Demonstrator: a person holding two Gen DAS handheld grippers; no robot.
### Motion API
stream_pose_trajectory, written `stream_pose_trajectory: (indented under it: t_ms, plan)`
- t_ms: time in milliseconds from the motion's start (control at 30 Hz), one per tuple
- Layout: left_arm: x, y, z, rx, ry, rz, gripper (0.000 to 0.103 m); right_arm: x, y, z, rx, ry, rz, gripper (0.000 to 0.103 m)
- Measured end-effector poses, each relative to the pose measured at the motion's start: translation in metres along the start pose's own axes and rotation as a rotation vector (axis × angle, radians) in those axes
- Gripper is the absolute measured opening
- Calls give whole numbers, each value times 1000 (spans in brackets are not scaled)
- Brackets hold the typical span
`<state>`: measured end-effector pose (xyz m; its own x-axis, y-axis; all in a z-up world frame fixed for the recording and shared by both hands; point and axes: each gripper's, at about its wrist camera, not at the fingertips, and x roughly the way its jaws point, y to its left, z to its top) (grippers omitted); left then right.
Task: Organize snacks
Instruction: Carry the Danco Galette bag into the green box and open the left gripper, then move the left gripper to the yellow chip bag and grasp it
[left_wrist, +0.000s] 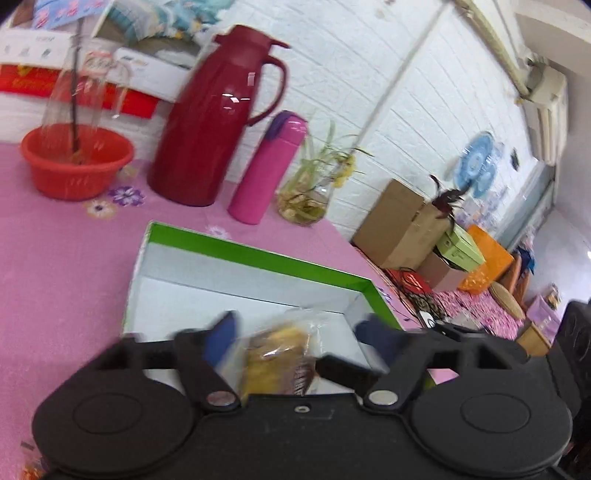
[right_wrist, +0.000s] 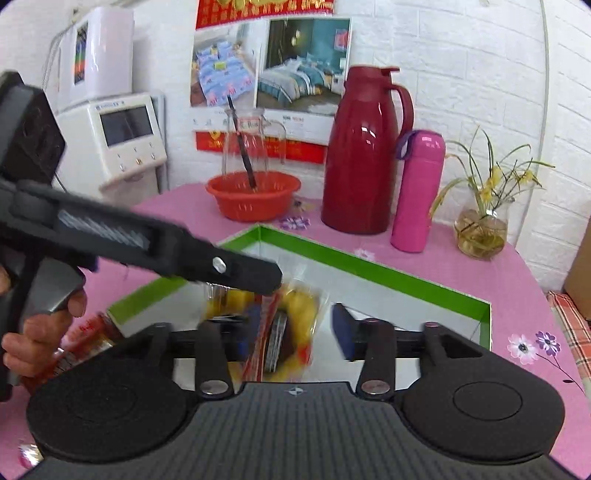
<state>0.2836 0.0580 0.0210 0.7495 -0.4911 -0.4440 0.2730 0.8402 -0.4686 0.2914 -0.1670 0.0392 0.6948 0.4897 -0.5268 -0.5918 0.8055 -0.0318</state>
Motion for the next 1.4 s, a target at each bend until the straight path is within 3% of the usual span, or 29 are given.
stream_pose_trajectory:
  t_ms: [67, 233, 533, 733, 900, 1100, 1400]
  plan:
    - [-4, 4, 0, -8, -33, 49, 103, 5, 1, -5, -2, 21, -29, 103]
    - [-15, 11, 3, -31, -38, 79, 103, 2, 0, -11, 2, 64, -11, 103]
    - [-53, -22, -10, 35, -76, 110, 103, -50, 7, -8, 32, 14, 32, 103]
    - [-91, -53, -32, 113, -109, 46, 103, -102, 21, -15, -2, -55, 62, 103]
    - [-115, -68, -61, 158, -76, 68, 103, -134, 23, -27, 9, -60, 74, 103]
    - [-136, -72, -97, 157, -18, 67, 103, -159, 25, -56, 62, -2, 116, 103]
    - [-145, -79, -157, 173, 128, -37, 103, -191, 21, -105, 96, 68, 140, 103]
